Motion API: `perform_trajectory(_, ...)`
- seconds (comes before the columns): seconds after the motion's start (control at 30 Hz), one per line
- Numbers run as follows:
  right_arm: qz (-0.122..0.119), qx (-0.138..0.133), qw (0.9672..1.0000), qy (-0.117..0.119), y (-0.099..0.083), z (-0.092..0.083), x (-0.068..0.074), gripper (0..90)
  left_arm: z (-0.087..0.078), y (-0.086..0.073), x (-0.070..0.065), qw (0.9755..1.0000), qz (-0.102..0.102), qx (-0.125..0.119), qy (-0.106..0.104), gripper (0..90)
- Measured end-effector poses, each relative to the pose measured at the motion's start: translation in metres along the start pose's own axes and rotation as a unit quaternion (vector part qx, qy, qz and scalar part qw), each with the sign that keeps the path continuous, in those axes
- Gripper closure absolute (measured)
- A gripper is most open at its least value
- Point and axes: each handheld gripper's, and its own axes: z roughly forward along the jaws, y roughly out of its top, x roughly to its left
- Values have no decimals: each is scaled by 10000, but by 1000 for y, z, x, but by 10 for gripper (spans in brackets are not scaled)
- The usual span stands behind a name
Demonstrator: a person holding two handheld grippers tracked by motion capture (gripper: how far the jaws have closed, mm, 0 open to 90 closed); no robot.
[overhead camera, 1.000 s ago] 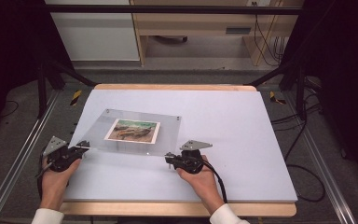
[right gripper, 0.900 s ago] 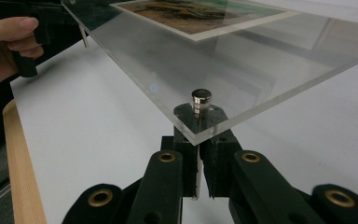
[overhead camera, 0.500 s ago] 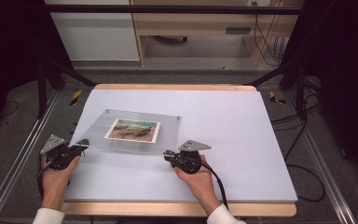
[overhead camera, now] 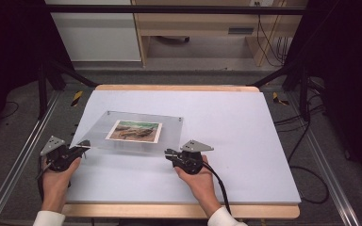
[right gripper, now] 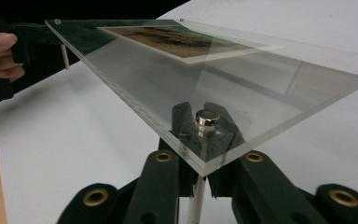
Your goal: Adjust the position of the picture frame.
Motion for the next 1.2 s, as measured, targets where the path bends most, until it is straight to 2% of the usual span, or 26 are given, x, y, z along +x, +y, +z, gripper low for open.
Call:
perform_trajectory(0.4, 64, 63, 10000, 11, 1, 0, 0, 845, 1, -1, 1, 9999, 99, 85, -30, 833)
perform_trajectory(0.63, 73, 109, 9999, 21, 0, 0, 0, 845, 7, -1, 1, 9998, 102, 127, -65, 788)
perform_trajectory(0.77, 73, 95, 9999, 12, 1, 0, 0, 845, 6, 0, 1, 9999, 124, 89, -22, 833)
perform_trajectory(1.03, 55, 40, 9999, -107, 4, -3, 0, 843, 2, 5, -2, 9999, 106, 44, -92, 838)
perform_trajectory(1.2, -8, -85, 9996, -287, 10, -10, 0, 836, -3, 9, -6, 9998, 33, -40, -200, 840)
